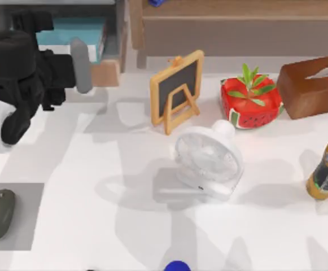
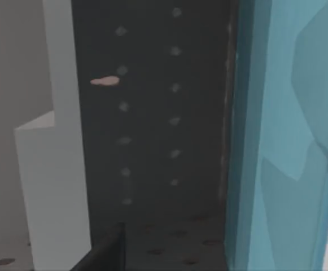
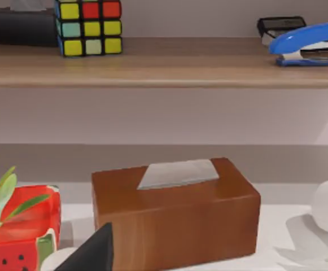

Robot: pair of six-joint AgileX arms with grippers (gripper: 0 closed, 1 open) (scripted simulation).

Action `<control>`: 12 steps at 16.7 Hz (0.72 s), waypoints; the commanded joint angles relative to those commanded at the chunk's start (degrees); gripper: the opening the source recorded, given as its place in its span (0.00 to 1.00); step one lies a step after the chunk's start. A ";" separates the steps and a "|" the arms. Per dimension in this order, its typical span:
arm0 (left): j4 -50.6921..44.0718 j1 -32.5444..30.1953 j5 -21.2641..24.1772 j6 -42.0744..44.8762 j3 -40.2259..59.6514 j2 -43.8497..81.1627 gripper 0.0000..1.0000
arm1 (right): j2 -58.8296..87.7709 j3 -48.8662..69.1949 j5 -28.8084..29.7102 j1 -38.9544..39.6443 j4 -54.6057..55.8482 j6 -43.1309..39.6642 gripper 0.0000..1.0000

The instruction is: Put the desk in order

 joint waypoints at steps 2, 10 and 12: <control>0.00 0.00 0.00 0.00 0.00 0.00 1.00 | 0.00 0.00 0.00 0.00 0.00 0.00 1.00; 1.59 -0.50 -1.04 -0.76 -6.16 -5.62 1.00 | 0.00 0.00 0.00 0.00 0.00 0.00 1.00; 2.50 -1.11 -1.53 -0.65 -9.23 -7.86 1.00 | 0.00 0.00 0.00 0.00 0.00 0.00 1.00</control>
